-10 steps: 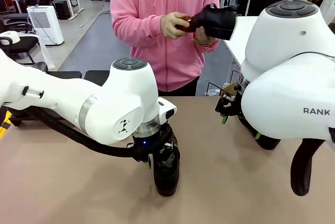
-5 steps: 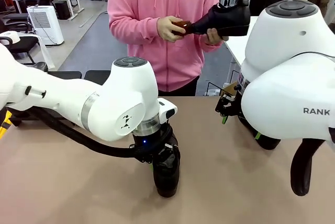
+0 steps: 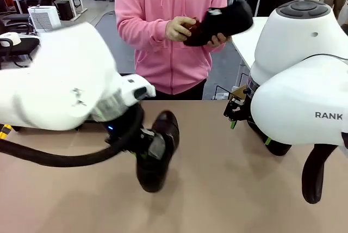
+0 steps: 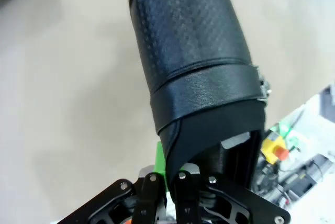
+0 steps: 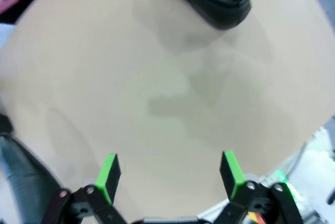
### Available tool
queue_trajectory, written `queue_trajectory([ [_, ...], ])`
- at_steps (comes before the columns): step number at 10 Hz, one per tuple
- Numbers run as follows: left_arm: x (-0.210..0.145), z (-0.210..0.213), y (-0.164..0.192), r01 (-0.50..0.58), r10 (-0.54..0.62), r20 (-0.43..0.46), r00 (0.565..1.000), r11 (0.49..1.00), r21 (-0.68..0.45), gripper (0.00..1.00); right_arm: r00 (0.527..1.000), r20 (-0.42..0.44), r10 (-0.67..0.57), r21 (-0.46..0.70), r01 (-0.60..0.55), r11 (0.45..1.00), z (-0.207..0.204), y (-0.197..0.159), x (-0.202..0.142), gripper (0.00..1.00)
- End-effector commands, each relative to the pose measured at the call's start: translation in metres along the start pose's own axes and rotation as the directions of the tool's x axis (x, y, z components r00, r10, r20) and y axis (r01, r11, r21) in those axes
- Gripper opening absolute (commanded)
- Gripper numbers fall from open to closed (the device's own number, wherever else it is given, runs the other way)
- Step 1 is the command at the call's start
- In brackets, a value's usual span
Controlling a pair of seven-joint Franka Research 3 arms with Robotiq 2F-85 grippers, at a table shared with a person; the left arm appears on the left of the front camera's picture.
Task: Organize the shoes by placing them on the stand.
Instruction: Place the Shoe from the middle of the table onto the Shoes Stand.
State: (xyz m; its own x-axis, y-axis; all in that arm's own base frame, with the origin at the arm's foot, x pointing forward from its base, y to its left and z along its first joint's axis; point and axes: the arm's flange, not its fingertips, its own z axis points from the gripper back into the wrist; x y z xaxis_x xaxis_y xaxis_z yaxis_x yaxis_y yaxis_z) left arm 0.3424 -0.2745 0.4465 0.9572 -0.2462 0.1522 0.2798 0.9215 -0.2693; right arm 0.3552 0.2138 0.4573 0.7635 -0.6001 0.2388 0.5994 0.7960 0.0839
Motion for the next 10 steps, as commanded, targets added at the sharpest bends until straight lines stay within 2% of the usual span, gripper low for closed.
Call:
queue_trajectory([
  [1,-0.002,0.038,0.043,0.057,-0.053,0.116,0.992,0.998,-0.024,0.0,1.0,-0.009,0.02,0.02,-0.02,1.0,0.001,0.002,0.003,1.0],
  [3,0.007,0.078,0.088,0.078,-0.078,0.219,0.973,0.997,0.01,0.0,1.0,-0.009,0.02,0.02,-0.02,1.0,0.001,0.002,0.003,1.0],
  [4,0.012,0.098,0.11,0.081,-0.099,0.269,0.958,0.994,0.077,0.0,1.0,-0.009,0.02,0.02,-0.02,1.0,0.001,0.002,0.003,1.0],
  [5,0.018,0.116,0.132,0.065,-0.098,0.301,0.949,0.991,0.116,0.0,1.0,-0.009,0.02,0.02,-0.02,1.0,0.001,0.002,0.003,1.0],
  [6,0.027,0.127,0.15,0.069,-0.098,0.287,0.953,0.991,0.111,0.0,1.0,-0.009,0.02,0.02,-0.02,1.0,0.001,0.002,0.003,1.0],
  [7,0.036,0.133,0.169,0.024,-0.078,0.309,0.948,0.984,0.175,0.0,1.0,-0.009,0.02,0.02,-0.02,1.0,0.001,0.002,0.003,1.0],
  [10,0.066,0.122,0.231,-0.114,0.021,0.347,0.938,0.961,0.25,0.0,1.0,-0.009,0.02,0.02,-0.02,1.0,0.001,0.002,0.003,1.0],
])
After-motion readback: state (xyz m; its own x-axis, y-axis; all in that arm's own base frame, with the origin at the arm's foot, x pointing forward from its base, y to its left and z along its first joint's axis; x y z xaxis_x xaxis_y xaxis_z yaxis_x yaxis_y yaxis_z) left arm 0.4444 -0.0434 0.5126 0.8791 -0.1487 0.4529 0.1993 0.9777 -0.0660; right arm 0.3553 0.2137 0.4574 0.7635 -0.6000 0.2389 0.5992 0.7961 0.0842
